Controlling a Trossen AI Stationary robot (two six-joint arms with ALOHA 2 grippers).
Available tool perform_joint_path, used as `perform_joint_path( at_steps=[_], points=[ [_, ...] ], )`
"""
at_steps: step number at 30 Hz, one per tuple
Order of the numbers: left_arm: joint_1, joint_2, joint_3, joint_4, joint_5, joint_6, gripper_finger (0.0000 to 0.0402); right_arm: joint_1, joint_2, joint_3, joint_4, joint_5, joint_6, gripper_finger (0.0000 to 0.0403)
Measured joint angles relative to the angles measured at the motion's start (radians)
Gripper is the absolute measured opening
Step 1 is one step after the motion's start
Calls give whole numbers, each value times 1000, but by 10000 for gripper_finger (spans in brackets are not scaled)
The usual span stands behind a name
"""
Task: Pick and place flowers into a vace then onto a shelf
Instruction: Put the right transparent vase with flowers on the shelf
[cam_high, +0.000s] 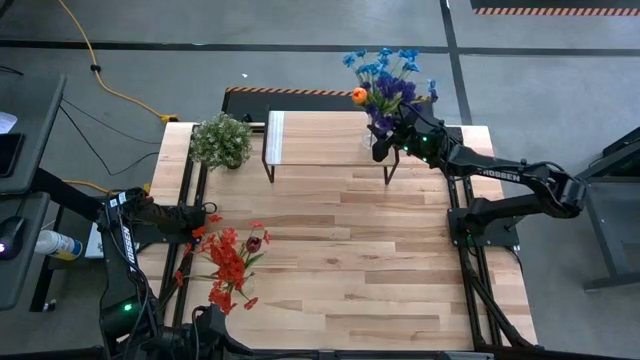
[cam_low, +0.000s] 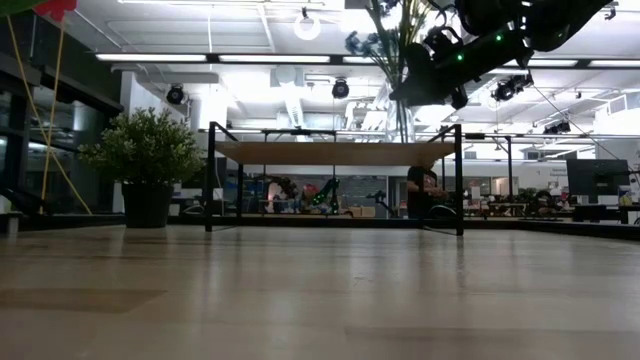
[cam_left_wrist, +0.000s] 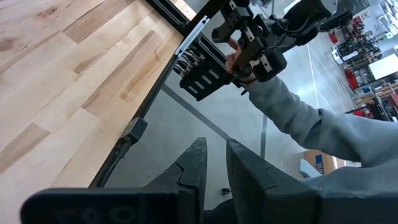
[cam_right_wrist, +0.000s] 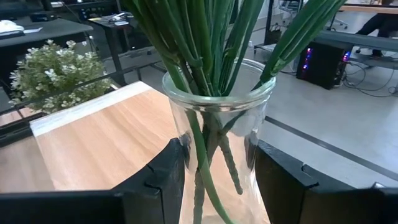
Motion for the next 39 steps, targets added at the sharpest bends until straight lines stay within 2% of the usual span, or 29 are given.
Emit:
perform_joint_path(
  at_steps=[4, 14, 39],
  points=[
    [0, 0, 0, 0, 0, 0, 95, 0, 0, 0, -7, 2, 0, 161],
    [0, 0, 0, 0, 1, 0, 95, 0, 1, 2, -54, -3, 8, 199],
    [0, 0, 0, 0, 1, 0, 95, 0, 0, 0, -60, 12, 24, 202]
  ],
)
